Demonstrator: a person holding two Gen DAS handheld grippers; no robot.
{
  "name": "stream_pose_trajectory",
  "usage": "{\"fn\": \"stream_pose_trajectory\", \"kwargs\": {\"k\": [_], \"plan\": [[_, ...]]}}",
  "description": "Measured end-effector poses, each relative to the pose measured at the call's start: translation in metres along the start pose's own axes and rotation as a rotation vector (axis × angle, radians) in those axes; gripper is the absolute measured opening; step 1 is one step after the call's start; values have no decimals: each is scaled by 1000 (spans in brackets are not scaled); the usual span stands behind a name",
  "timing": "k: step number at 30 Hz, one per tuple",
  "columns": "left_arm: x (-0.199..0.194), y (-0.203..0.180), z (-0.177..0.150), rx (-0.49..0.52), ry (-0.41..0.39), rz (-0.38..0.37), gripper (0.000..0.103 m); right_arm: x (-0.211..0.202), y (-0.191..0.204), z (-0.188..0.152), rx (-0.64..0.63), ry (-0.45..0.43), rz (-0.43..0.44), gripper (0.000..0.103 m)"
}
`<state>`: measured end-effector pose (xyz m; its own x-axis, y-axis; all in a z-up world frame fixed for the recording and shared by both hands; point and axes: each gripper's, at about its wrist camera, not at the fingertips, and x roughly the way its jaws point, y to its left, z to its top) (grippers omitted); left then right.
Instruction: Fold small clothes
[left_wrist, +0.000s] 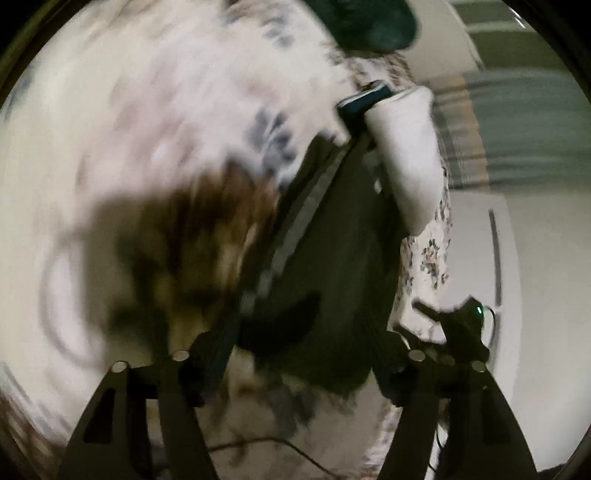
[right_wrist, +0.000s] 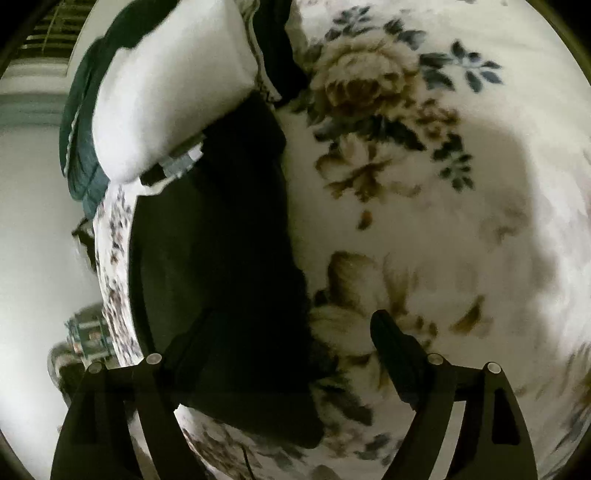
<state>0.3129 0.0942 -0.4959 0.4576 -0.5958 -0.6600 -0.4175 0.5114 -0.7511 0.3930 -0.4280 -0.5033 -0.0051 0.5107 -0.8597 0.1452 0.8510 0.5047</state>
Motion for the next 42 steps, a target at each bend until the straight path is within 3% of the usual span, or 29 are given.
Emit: {"fn": "stream_pose_trajectory", "kwargs": {"k": [3,6,11,16,18,19,20,23,29,35,38,40,41,42], "plan": [[23,13,-32,-106,-20,-59,66,16,2,27,-53,42,17,86],[53,7,-44,-142,-55,-96,67,34,5,59,-91,74,62,86],[93,-1,-30,-183,-153,-54,71,69,11,104,-125,135,148,86],[102,-1,-18,-252,-248,-37,68,96,26,115,-176,202,207,87],[94,-4,-15,-246,-267,-45,29,103,35,111,-224,204,208,79],[89,-6,-11,-236,-266,-66,27,105,35,107,-232,198,197,61],[86,-10,-8,-216,-262,-65,26,105,33,104,-228,186,186,36],[75,-17,3,-156,-237,-72,23,91,18,96,-163,126,237,21],[46,-35,32,16,-138,-70,22,37,11,29,-120,2,183,18],[16,-24,40,66,25,-119,22,-17,17,-99,-2,-83,146,18],[27,-8,28,126,129,-34,31,-6,17,-174,87,-64,118,19],[41,14,19,124,180,41,42,23,17,-201,137,-18,78,22],[47,28,15,99,186,57,51,39,7,-210,160,17,41,27],[48,33,12,87,177,34,52,49,-2,-215,182,28,6,31]]}}
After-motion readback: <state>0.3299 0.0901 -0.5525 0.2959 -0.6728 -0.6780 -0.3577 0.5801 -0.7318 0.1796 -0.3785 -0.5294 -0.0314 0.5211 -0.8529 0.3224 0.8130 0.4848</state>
